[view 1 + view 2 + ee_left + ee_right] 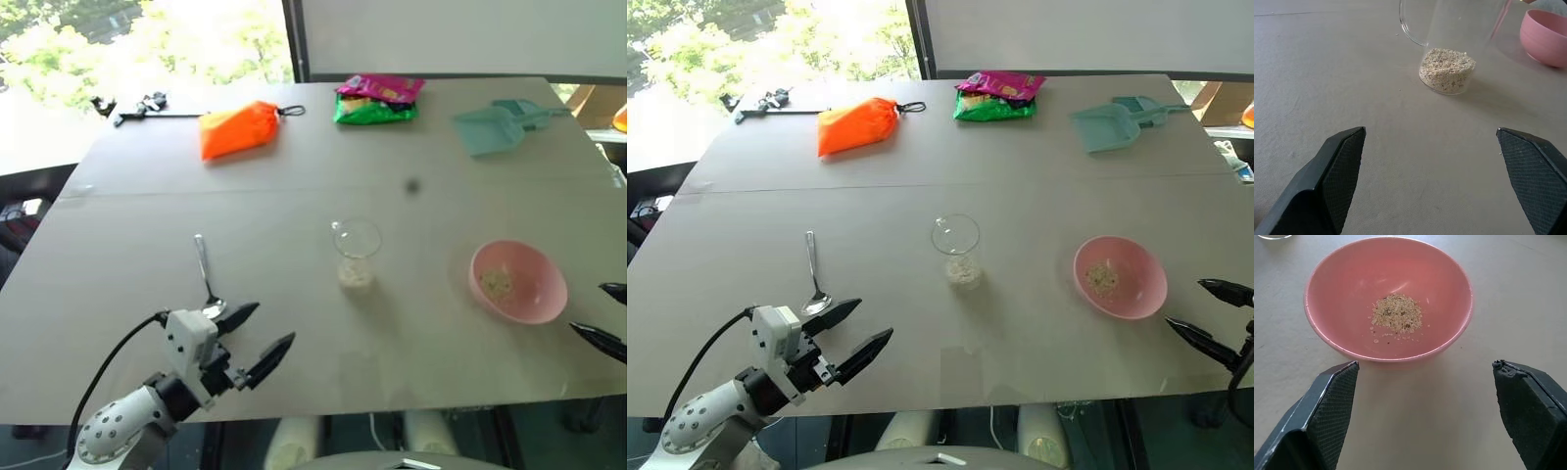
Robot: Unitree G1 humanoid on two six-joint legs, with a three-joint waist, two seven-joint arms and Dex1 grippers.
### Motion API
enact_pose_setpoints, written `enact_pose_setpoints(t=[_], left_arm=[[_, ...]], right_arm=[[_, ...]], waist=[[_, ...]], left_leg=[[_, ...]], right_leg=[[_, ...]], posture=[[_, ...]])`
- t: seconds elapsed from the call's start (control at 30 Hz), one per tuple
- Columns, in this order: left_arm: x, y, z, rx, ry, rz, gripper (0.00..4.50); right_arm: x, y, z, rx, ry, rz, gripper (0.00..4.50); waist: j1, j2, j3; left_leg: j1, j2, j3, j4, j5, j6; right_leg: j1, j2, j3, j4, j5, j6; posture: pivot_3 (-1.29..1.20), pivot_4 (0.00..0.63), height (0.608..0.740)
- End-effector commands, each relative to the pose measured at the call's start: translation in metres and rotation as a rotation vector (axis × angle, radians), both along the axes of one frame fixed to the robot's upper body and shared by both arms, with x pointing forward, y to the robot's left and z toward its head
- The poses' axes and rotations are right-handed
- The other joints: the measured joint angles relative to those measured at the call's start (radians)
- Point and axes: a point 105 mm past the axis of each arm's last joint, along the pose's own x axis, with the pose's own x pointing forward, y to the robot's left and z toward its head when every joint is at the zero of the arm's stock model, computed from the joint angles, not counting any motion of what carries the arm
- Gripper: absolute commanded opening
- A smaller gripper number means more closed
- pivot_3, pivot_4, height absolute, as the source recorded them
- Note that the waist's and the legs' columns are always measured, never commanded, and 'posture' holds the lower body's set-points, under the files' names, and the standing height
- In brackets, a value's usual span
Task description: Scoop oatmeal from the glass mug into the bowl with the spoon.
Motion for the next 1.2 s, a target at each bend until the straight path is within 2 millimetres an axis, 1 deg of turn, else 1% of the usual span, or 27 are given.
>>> enact_pose_setpoints(t=[0.03,0.13,0.27,0.33,0.37,0.47,0.53,0.63,0.73,0.87,0.97,1.0,1.1,1.17,1.2], left_arm=[[0.001,-0.004,0.005,-0.012,-0.016,-0.01,4.45],[0.006,-0.007,0.01,-0.049,-0.036,0.0,4.45],[0.015,-0.002,0.016,-0.077,-0.058,0.044,4.45],[0.023,0.001,0.024,-0.116,-0.085,0.077,4.45],[0.027,0.002,0.029,-0.137,-0.099,0.098,4.45],[0.04,0.011,0.044,-0.207,-0.138,0.192,4.45],[0.054,0.025,0.056,-0.295,-0.155,0.307,4.45],[0.067,0.044,0.071,-0.365,-0.184,0.43,4.45],[0.078,0.067,0.079,-0.398,-0.196,0.525,4.45],[0.088,0.088,0.083,-0.36,-0.199,0.569,4.45],[0.093,0.097,0.082,-0.324,-0.175,0.6,4.45],[0.094,0.099,0.081,-0.306,-0.16,0.607,4.45],[0.096,0.11,0.073,-0.193,-0.082,0.702,4.45],[0.096,0.112,0.073,-0.187,-0.059,0.704,4.45],[0.096,0.115,0.075,-0.176,-0.063,0.714,4.45]], right_arm=[[0.002,0.005,0.009,-0.011,-0.023,0.011,4.41],[0.005,0.0,0.006,-0.027,-0.038,-0.007,4.41],[0.013,-0.009,0.003,-0.036,-0.018,-0.06,4.41],[0.021,-0.013,0.01,-0.026,-0.064,-0.083,4.41],[0.024,-0.013,0.016,-0.005,-0.099,-0.075,4.41],[0.028,-0.003,0.039,0.102,-0.185,0.0,4.41],[0.022,0.011,0.053,0.184,-0.176,0.107,4.41],[0.015,0.029,0.07,0.199,-0.171,0.253,4.41],[0.014,0.047,0.082,0.154,-0.188,0.396,4.41],[0.016,0.065,0.088,0.146,-0.196,0.54,4.41],[0.016,0.074,0.094,0.162,-0.216,0.613,4.41],[0.016,0.075,0.095,0.167,-0.219,0.628,4.41],[0.018,0.078,0.101,0.196,-0.251,0.656,4.41],[0.02,0.076,0.104,0.209,-0.271,0.656,4.41],[0.025,0.072,0.105,0.21,-0.278,0.628,4.41]], waist=[[0.0,0.0,0.0],[0.0,0.0,0.0],[0.0,0.0,0.0],[-0.001,0.0,0.0],[-0.001,0.0,0.0],[-0.001,0.0,0.0],[0.001,0.0,0.0],[0.001,0.001,0.0],[-0.002,0.0,0.0],[-0.003,-0.001,0.0],[-0.002,-0.001,0.0],[-0.001,-0.001,0.0],[0.0,-0.002,0.0],[0.0,-0.002,0.001],[0.0,-0.002,0.0]], left_leg=[[0.0,0.0,0.0,0.0,0.0,0.0],[0.0,0.0,0.0,0.0,0.0,0.0],[0.0,0.0,0.0,0.0,0.0,0.0],[0.0,0.0,0.0,0.0,0.0,0.0],[0.0,0.0,0.0,0.0,0.0,0.0],[0.001,0.0,-0.001,0.0,0.0,0.0],[0.0,0.0,-0.001,0.0,0.0,0.0],[0.0,0.0,-0.003,0.001,0.0,0.0],[0.0,0.0,-0.003,0.002,0.0,0.0],[0.0,-0.001,-0.003,0.002,0.0,-0.001],[0.0,-0.001,-0.004,0.002,0.001,-0.001],[0.0,-0.001,-0.004,0.002,0.001,-0.002],[-0.001,-0.001,-0.004,0.002,0.002,-0.004],[-0.001,-0.001,-0.005,0.002,0.002,-0.004],[-0.001,-0.001,-0.005,0.002,0.002,-0.004]], right_leg=[[0.0,0.0,0.0,0.0,0.0,0.0],[0.0,0.0,0.0,0.0,0.0,0.0],[0.0,0.0,0.0,0.0,0.0,0.0],[0.0,0.0,0.0,0.0,0.0,0.0],[0.0,0.0,0.0,0.0,0.0,0.0],[0.0,0.0,0.0,0.001,0.0,0.0],[0.0,0.0,0.0,0.001,0.0,0.0],[0.0,0.0,-0.002,0.001,0.0,0.0],[0.0,0.0,-0.001,0.001,0.0,0.0],[0.0,0.001,-0.002,0.001,0.0,0.001],[0.0,0.0,-0.002,0.001,0.0,0.001],[0.0,0.0,-0.002,0.001,0.0,0.001],[0.0,0.0,-0.003,0.001,0.0,0.001],[-0.001,0.0,-0.003,0.001,0.0,0.001],[-0.001,0.0,-0.003,0.001,0.0,0.001]], posture=[[0.0,0.15,0.74],[0.0,0.15,0.74],[0.0,0.15,0.74],[0.0,0.15,0.74],[0.0,0.15,0.74],[0.0,0.15,0.74],[0.0,0.15,0.74],[0.0,0.15,0.74],[0.0,0.15,0.74],[0.0,0.15,0.74],[0.0,0.15,0.74],[0.0,0.15,0.74],[0.0,0.15,0.74],[0.0,0.15,0.74],[0.0,0.15,0.74]])
